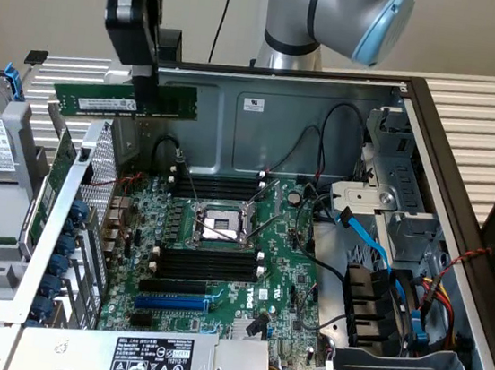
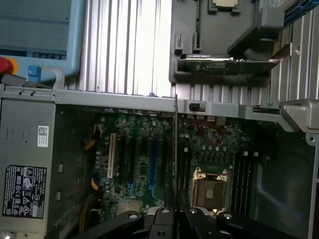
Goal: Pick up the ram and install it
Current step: 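Pick up the ram and move it above insertion slot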
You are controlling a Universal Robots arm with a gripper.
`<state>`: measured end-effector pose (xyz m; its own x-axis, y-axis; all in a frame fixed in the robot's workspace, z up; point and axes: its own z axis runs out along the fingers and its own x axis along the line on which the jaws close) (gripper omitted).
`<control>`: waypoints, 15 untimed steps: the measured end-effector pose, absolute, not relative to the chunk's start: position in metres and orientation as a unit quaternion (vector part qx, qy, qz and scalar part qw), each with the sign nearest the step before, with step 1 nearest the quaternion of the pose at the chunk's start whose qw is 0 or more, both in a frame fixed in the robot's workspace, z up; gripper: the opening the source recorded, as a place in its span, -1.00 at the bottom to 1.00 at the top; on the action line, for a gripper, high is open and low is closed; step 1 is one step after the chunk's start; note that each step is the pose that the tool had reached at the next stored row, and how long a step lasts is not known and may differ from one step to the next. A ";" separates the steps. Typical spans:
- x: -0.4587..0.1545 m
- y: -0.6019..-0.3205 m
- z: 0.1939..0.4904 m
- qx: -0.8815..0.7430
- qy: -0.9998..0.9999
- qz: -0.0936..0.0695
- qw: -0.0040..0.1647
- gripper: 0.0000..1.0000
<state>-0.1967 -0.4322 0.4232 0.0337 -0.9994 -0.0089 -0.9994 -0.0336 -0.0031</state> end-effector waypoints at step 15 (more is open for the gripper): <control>-0.146 -0.400 0.414 -0.719 0.695 0.003 0.004 -0.75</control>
